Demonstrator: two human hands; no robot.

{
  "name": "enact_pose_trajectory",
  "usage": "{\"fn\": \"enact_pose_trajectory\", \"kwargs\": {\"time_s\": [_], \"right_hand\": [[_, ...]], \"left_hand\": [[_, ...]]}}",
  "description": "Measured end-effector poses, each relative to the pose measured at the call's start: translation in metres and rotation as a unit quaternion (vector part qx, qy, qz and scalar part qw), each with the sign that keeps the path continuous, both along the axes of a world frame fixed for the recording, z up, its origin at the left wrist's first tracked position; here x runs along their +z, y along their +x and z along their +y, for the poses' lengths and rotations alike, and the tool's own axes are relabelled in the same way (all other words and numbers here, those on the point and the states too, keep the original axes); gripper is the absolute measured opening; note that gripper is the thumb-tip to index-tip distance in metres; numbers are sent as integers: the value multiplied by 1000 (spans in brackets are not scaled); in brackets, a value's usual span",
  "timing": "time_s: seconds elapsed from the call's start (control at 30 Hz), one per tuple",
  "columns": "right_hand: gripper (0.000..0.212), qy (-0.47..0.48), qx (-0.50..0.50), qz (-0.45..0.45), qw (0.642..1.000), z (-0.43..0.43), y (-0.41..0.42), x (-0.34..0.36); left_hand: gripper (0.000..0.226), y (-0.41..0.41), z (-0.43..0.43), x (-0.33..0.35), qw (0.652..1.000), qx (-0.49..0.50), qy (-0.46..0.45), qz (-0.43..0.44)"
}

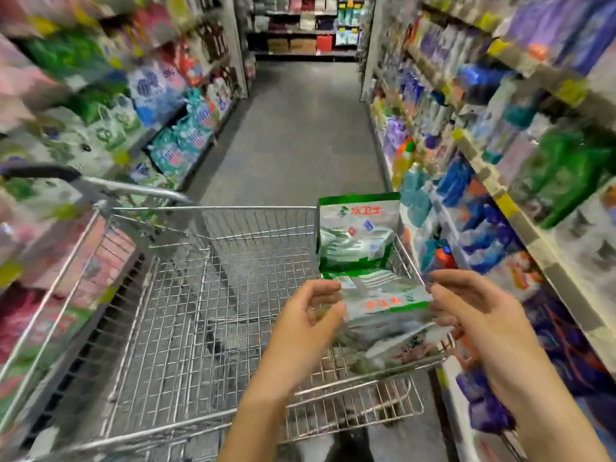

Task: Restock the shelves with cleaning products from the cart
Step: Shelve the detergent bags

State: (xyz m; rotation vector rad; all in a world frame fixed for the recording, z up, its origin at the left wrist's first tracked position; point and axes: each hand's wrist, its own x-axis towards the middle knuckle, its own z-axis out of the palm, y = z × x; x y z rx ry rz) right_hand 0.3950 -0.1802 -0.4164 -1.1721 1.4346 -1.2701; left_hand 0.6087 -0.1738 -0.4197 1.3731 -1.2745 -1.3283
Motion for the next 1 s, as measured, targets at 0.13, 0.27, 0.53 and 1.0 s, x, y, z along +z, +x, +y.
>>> {"fn": "enact_pose_trajectory", "kwargs": {"time_s": [0.13,0.27,0.53,1.0], "right_hand": [[26,29,77,32,996,-63,-37,-17],[30,89,222,106,965,-127,-60,-46],[46,135,436,382,804,-192,-77,-99],[68,68,378,323,865,-212,-95,-128]], "left_hand": [[25,-16,-54,-16,999,19,10,-49],[30,-31,-105,-41,989,12,30,-142],[63,-32,-140,-116,903,-138,126,-386],[29,-33,-175,-172,961,162,220,41]]}}
